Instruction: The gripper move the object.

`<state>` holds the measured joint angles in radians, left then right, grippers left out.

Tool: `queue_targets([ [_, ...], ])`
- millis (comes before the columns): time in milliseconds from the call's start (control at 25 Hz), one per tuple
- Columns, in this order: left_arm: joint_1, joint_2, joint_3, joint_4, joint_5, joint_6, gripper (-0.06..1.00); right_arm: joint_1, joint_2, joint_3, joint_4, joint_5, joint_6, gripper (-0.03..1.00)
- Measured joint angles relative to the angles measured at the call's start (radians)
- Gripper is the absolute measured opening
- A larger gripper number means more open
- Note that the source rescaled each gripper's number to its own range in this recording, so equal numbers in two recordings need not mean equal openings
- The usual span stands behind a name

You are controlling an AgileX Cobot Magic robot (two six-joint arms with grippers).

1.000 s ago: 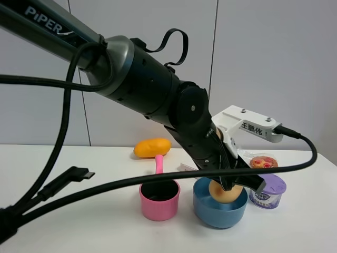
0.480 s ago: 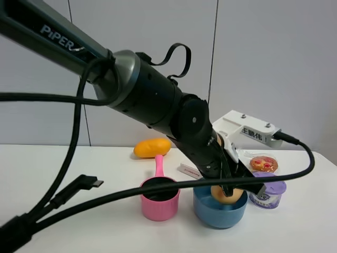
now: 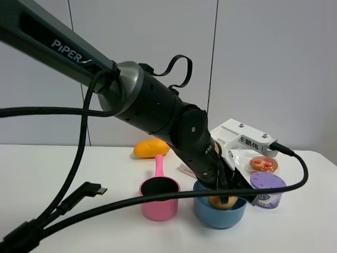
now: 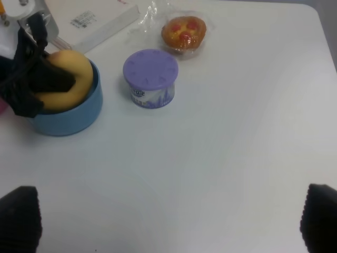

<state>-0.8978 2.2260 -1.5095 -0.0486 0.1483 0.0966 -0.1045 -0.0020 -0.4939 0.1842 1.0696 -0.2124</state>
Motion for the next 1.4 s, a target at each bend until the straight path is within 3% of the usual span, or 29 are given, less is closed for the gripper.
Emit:
queue_targets([
  [160, 0.002, 0.0, 0.0, 0.002, 0.0, 0.0, 0.81, 0.0, 0.0, 0.0, 0.0, 0.0, 0.0, 1.0],
  [280, 0.002, 0.0, 0.0, 0.002, -0.001, 0.0, 0.96, 0.0, 0.0, 0.0, 0.0, 0.0, 0.0, 1.0],
  [640, 0.002, -0.039, 0.0, 0.002, 0.044, 0.0, 0.99, 0.0, 0.0, 0.0, 0.0, 0.0, 0.0, 1.0],
  [1040, 0.022, -0.364, 0.0, 0.041, 0.122, 0.001, 0.99, 0.0, 0.0, 0.0, 0.0, 0.0, 0.0, 1.0],
  [1200, 0.081, -0.47, -0.003, 0.137, 0.192, 0.0, 0.99, 0.0, 0.0, 0.0, 0.0, 0.0, 0.0, 1.0],
  [1400, 0.245, -0.537, -0.003, 0.203, 0.301, 0.0, 0.99, 0.0, 0.0, 0.0, 0.0, 0.0, 0.0, 1.0],
])
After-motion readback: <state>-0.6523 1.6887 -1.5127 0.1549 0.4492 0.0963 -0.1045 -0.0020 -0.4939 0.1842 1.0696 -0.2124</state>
